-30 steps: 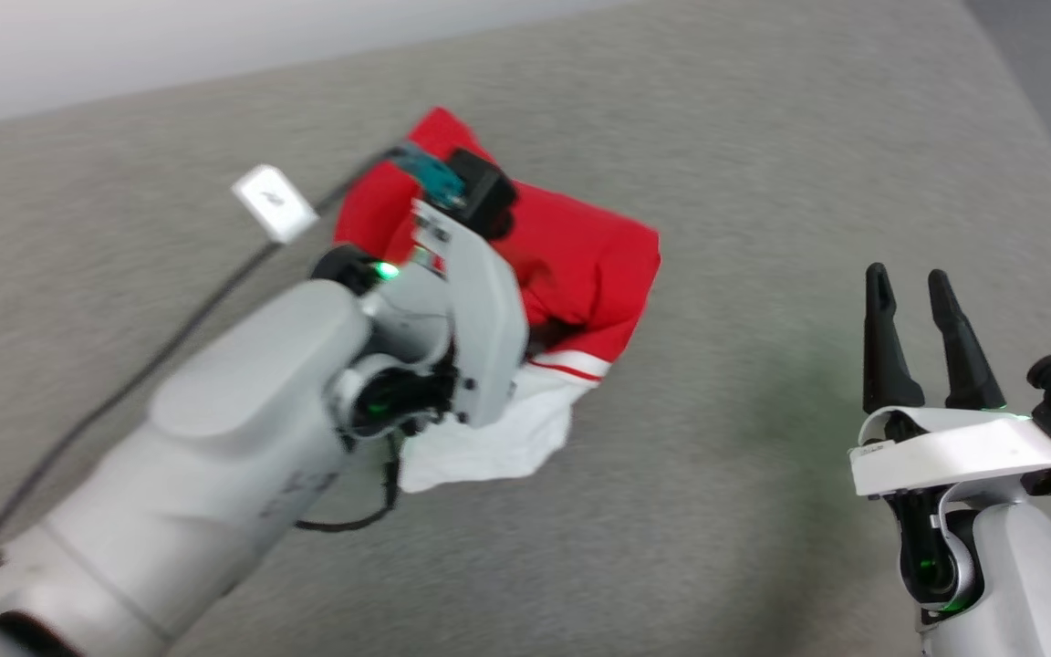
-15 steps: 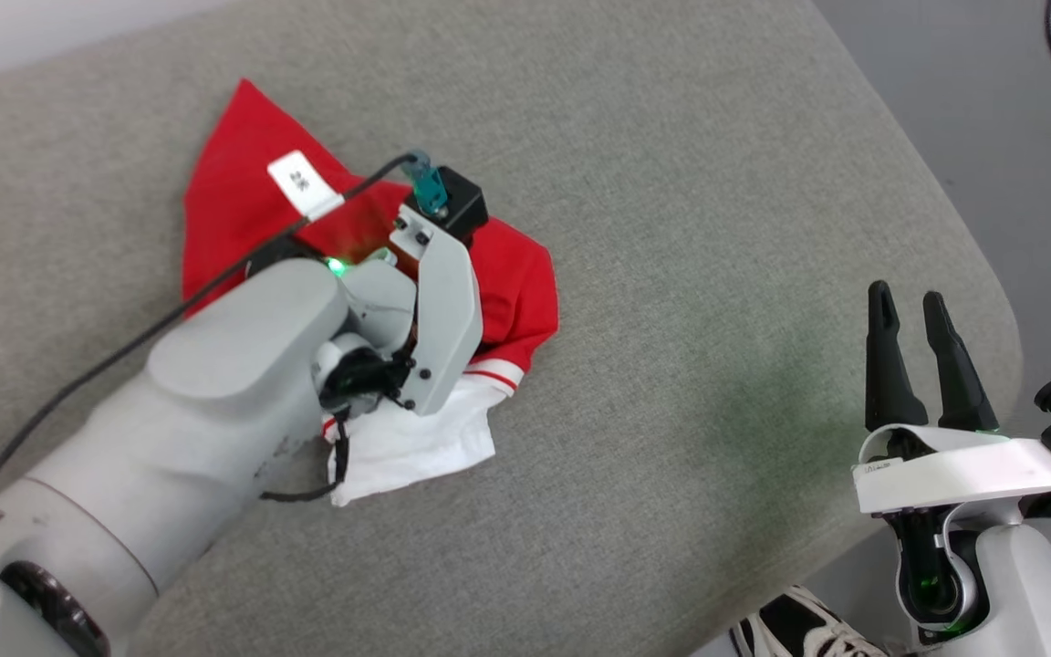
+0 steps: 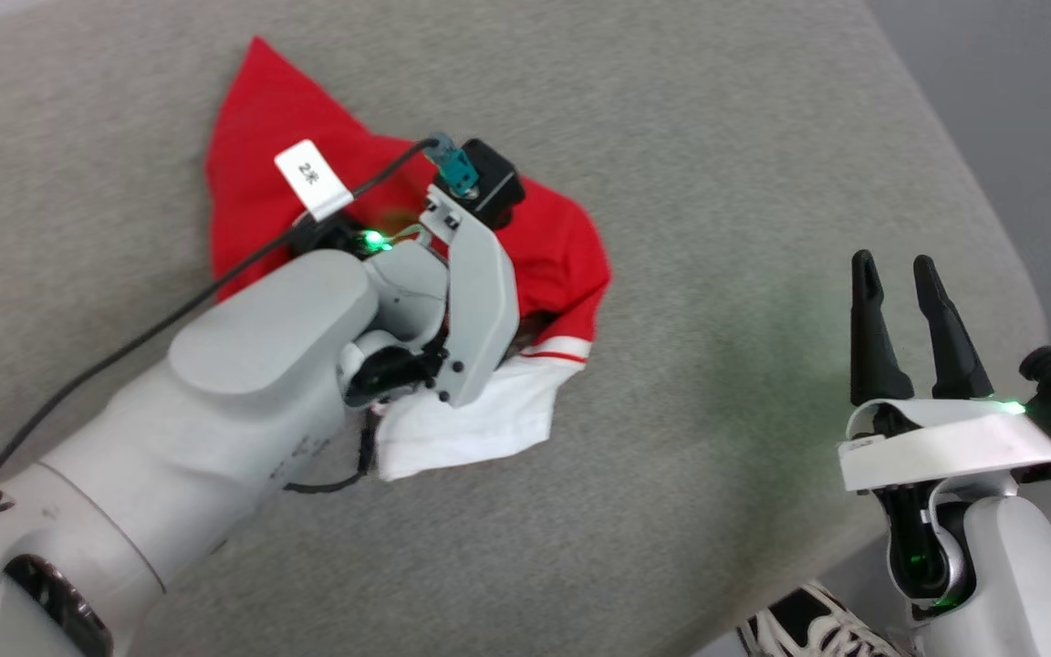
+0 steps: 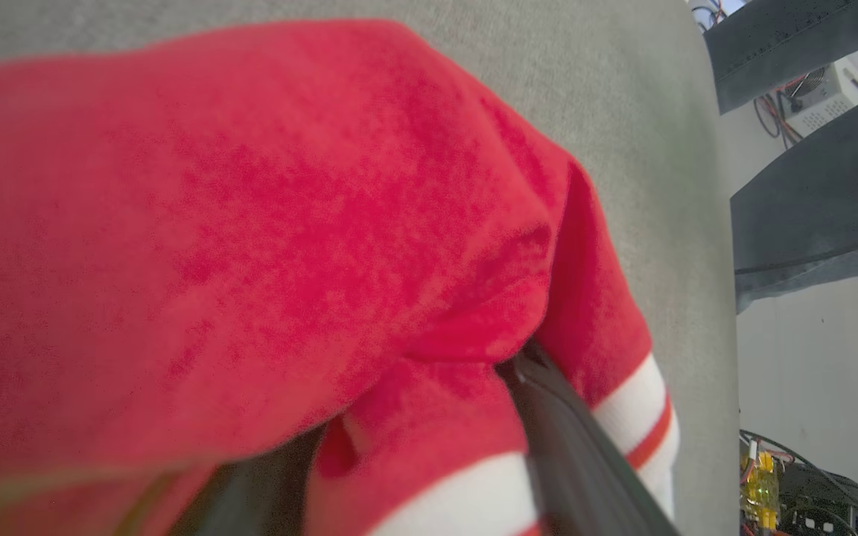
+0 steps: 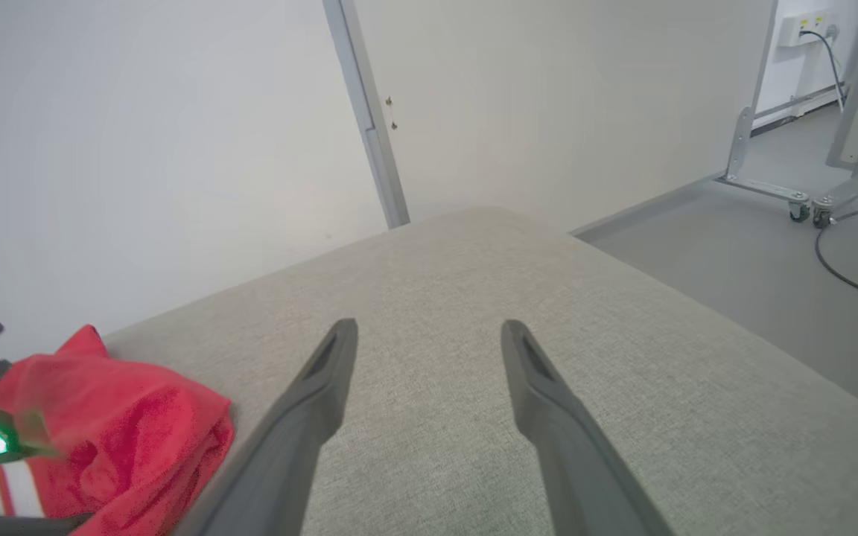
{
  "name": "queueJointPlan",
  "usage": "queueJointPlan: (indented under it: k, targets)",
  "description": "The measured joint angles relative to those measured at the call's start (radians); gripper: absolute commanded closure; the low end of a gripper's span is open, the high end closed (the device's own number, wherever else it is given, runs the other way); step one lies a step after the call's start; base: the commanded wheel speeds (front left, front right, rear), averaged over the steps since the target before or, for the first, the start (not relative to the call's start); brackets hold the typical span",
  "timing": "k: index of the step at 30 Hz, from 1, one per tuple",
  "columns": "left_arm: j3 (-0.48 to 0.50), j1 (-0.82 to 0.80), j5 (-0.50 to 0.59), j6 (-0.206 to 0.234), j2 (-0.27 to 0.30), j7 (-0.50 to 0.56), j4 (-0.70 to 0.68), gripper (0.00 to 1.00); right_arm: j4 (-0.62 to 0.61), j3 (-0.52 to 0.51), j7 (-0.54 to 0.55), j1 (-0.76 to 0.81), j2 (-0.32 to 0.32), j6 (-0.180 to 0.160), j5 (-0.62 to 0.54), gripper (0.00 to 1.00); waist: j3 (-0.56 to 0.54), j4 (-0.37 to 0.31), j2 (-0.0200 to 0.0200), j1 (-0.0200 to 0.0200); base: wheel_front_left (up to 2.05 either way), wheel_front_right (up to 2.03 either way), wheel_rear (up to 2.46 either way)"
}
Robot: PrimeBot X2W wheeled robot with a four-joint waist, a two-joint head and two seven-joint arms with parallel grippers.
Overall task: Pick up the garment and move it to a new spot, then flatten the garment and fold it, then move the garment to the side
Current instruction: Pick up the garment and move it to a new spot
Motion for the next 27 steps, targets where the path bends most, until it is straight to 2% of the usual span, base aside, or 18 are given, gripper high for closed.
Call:
queueJointPlan:
  k: [6, 14, 21, 27]
  targets:
    - [-0.01, -0.012, -0.035, 0.012, 0.01, -0.156, -0.091, 0.0, 0.029, -0.001, 0.0, -0.022, 0.0, 0.0, -0.093, 0.0, -0.014, 0.09, 0.0, 0.0, 0.0, 0.0, 0.0]
    - [-0.011, 0.016, -0.094, 0.012, 0.04, -0.328, -0.19, 0.0, 0.08, -0.029, 0.0, -0.041, 0.002, 0.0, -0.222, 0.0, -0.068, 0.261, 0.0, 0.0, 0.0, 0.0, 0.0]
    - [0.022, 0.187, -0.186, 0.012, 0.096, -0.551, -0.152, 0.0, 0.134, -0.083, 0.0, 0.005, -0.002, 0.0, -0.321, 0.0, -0.134, 0.397, 0.0, 0.0, 0.0, 0.0, 0.0]
    - [0.046, 0.358, -0.261, 0.012, 0.123, -0.705, -0.112, 0.0, 0.151, -0.16, 0.0, 0.073, -0.054, 0.0, -0.344, 0.0, -0.192, 0.498, 0.0, 0.0, 0.0, 0.0, 0.0]
